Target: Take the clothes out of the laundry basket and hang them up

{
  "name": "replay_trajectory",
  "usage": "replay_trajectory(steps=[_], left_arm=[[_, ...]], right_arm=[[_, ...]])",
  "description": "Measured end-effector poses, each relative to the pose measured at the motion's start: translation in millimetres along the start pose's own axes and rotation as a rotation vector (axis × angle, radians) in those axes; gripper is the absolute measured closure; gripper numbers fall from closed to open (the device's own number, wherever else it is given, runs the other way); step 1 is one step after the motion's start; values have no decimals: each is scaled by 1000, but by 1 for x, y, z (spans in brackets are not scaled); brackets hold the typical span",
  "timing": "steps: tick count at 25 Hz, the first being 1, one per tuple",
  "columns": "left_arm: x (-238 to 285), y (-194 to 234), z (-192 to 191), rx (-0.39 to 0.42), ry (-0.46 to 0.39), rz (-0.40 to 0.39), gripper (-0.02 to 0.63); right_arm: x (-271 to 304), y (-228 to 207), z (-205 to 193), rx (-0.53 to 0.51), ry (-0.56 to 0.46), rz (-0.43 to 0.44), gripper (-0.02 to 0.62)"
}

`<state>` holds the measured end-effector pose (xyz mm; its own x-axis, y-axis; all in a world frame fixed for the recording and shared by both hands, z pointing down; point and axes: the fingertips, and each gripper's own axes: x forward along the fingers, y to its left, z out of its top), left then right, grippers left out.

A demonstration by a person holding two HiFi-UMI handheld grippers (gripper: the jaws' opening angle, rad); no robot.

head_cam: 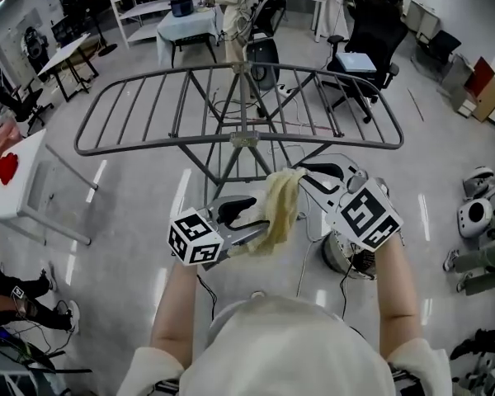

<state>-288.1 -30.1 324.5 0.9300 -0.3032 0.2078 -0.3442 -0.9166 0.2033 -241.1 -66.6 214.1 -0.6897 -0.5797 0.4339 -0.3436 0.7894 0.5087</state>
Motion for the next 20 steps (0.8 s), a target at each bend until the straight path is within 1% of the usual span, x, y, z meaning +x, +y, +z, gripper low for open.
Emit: replay_trajectory(steps=[3, 4, 7, 8, 10, 12, 13, 15, 16, 17, 18, 20], left_arm=[[15, 9, -37, 8, 97, 35, 296], [21, 13, -46, 1, 107, 54, 274], [48, 20, -61, -39, 81, 116, 228], [57, 23, -66, -38, 80, 142, 216], [73, 34, -77, -1, 105, 205, 212], [83, 50, -86, 22, 136, 249, 213], [87, 57, -90, 16, 146, 256, 213], [94, 68, -101, -9, 182, 245, 220], [97, 73, -108, -20, 206, 237, 266], [100, 78, -112, -27, 225, 232, 332], [102, 83, -114, -31, 234, 233, 379], [106, 95, -108, -17, 231, 247, 508]], right_arm=[[2, -19, 10, 19, 4, -66, 538], [3, -26, 15, 22, 4, -89, 538], [3, -49, 30, 31, 8, -162, 538], [2, -55, 35, 30, 10, -183, 538], [-2, -65, 42, 18, 19, -215, 538], [-10, -76, 43, 6, 40, -247, 538], [-17, -82, 40, 6, 55, -268, 538], [-34, -93, 33, 20, 81, -310, 538], [-42, -98, 29, 32, 88, -329, 538], [-50, -104, 24, 45, 93, -347, 538], [-58, -110, 19, 57, 101, -368, 538], [-76, -123, 5, 78, 131, -419, 538]])
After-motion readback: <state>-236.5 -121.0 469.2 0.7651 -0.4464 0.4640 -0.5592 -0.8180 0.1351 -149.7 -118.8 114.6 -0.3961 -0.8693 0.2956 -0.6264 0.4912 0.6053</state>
